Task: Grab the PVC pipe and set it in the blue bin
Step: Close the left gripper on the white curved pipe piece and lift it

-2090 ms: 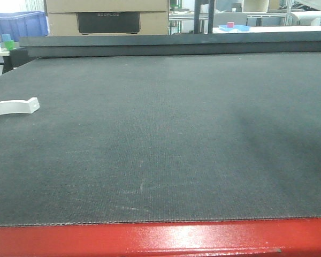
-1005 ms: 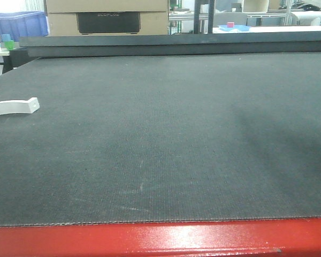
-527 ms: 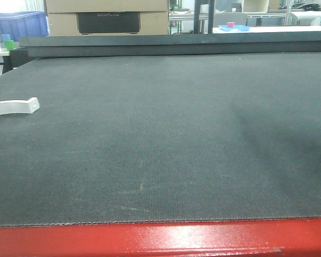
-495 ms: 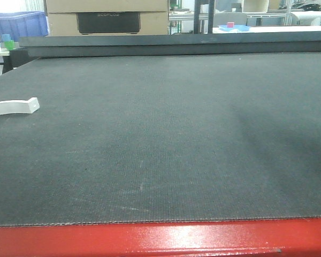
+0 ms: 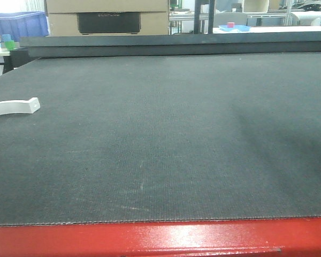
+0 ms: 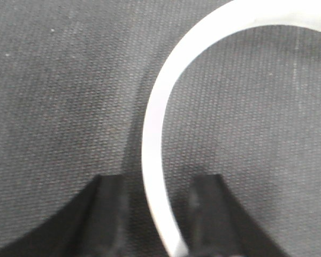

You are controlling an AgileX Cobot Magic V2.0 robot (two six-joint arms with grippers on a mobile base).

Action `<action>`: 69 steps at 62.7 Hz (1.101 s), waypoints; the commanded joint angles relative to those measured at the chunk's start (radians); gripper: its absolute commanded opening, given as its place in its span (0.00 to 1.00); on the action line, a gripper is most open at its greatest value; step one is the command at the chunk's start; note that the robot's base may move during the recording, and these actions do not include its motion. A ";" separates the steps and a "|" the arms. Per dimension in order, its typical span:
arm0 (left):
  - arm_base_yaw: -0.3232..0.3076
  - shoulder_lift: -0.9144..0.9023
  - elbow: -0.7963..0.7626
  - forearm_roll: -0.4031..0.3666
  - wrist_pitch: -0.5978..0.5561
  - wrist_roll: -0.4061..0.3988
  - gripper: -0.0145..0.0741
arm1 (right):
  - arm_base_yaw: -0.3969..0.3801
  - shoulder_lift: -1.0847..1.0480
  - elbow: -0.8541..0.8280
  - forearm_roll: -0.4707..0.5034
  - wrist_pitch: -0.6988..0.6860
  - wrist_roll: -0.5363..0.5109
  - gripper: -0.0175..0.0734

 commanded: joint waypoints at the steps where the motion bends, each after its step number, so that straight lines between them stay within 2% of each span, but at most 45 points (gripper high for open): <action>1: 0.002 0.028 0.001 -0.002 -0.005 -0.001 0.26 | 0.004 -0.011 -0.007 -0.001 -0.032 -0.004 0.01; 10: 0.002 0.028 0.001 -0.002 -0.009 -0.001 0.04 | 0.004 -0.011 -0.007 -0.001 -0.032 -0.004 0.01; 34: 0.000 -0.018 0.001 -0.004 0.012 -0.001 0.04 | 0.004 -0.016 -0.007 -0.001 -0.026 -0.004 0.01; 46: 0.000 -0.108 0.001 -0.004 0.012 -0.001 0.04 | 0.004 -0.048 -0.007 -0.001 -0.035 -0.004 0.01; 69: -0.058 -0.350 0.001 -0.002 -0.006 -0.001 0.04 | 0.004 -0.148 -0.007 -0.001 -0.039 -0.004 0.01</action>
